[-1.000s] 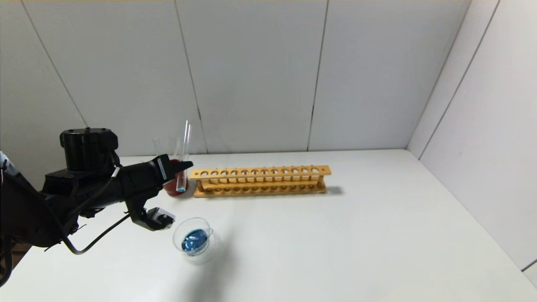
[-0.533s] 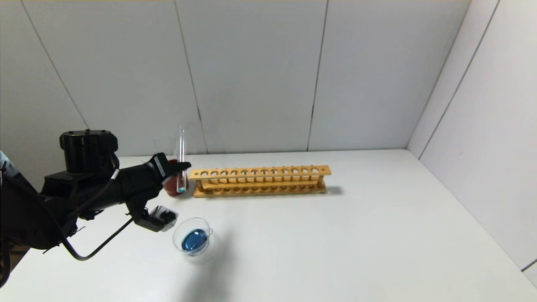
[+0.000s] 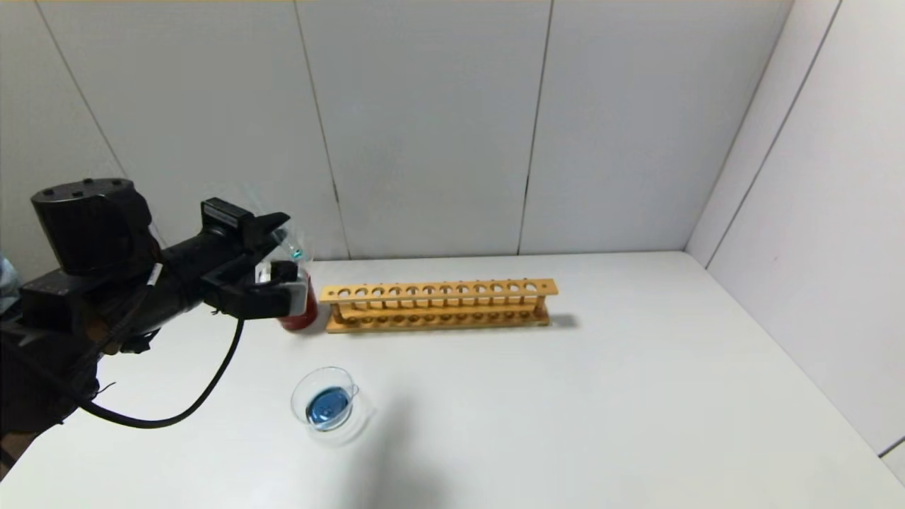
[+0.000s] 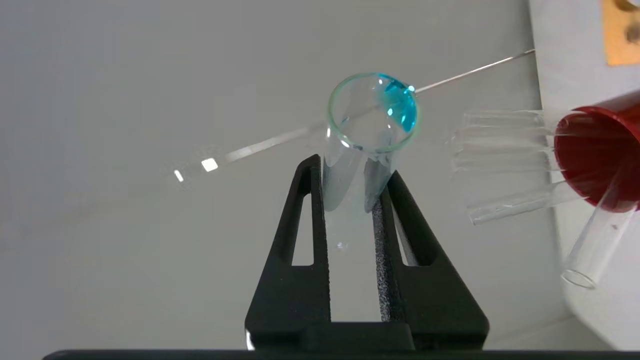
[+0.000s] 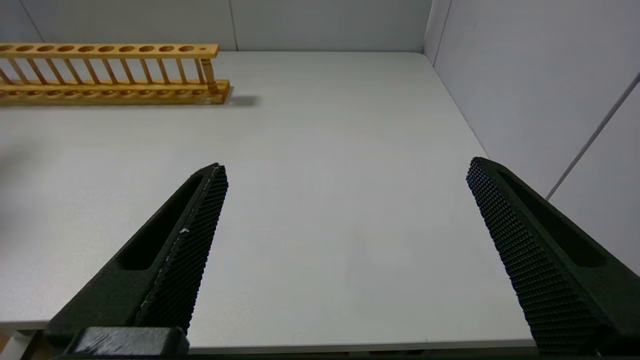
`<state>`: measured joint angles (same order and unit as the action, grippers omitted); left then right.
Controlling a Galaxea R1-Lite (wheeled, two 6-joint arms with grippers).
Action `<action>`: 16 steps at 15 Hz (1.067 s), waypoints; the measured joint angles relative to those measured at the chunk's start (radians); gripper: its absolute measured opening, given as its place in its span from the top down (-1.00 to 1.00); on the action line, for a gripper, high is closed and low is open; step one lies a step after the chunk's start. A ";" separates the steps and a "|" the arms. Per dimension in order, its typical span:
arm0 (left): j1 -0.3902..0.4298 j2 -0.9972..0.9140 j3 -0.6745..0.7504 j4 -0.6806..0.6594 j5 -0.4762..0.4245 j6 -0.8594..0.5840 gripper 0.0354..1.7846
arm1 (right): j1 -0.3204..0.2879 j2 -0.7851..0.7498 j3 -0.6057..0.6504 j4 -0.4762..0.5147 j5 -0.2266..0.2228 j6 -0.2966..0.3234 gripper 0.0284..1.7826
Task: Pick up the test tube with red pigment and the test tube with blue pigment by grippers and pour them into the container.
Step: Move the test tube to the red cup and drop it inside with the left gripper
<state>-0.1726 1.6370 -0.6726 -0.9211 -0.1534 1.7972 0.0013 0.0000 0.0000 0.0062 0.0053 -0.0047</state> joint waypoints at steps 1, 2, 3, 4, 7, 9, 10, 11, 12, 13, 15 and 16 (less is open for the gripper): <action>-0.007 -0.023 0.014 0.004 0.040 -0.073 0.69 | 0.000 0.000 0.000 0.000 0.000 0.000 -0.96; -0.017 -0.044 0.029 0.017 0.083 -0.157 0.69 | 0.000 0.000 0.000 0.000 0.000 0.000 -0.96; -0.032 -0.062 0.040 0.038 0.129 -0.255 0.69 | 0.000 0.000 0.000 0.000 0.000 0.000 -0.96; -0.048 -0.077 0.043 0.069 0.179 -0.362 0.69 | 0.000 0.000 0.000 0.000 0.000 0.000 -0.96; -0.079 -0.106 0.005 0.201 0.286 -0.673 0.69 | 0.000 0.000 0.000 0.000 0.000 0.000 -0.96; -0.095 -0.111 -0.020 0.250 0.291 -0.855 0.69 | 0.000 0.000 0.000 0.000 0.000 0.000 -0.96; -0.098 -0.107 -0.032 0.258 0.291 -0.931 0.69 | 0.000 0.000 0.000 0.000 0.000 -0.001 -0.96; -0.093 -0.098 -0.047 0.279 0.290 -1.007 0.69 | 0.000 0.000 0.000 0.000 0.000 -0.001 -0.96; -0.082 -0.082 -0.064 0.301 0.288 -1.081 0.69 | 0.000 0.000 0.000 0.000 0.000 0.000 -0.96; -0.076 -0.063 -0.084 0.309 0.287 -1.145 0.69 | 0.000 0.000 0.000 0.000 0.000 -0.001 -0.96; -0.068 -0.015 -0.132 0.310 0.286 -1.274 0.69 | 0.000 0.000 0.000 0.000 0.000 0.000 -0.96; -0.064 0.005 -0.145 0.310 0.284 -1.304 0.69 | 0.000 0.000 0.000 0.000 0.000 -0.001 -0.96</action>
<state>-0.2366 1.6423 -0.8172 -0.6113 0.1309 0.4930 0.0017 0.0000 0.0000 0.0062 0.0057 -0.0053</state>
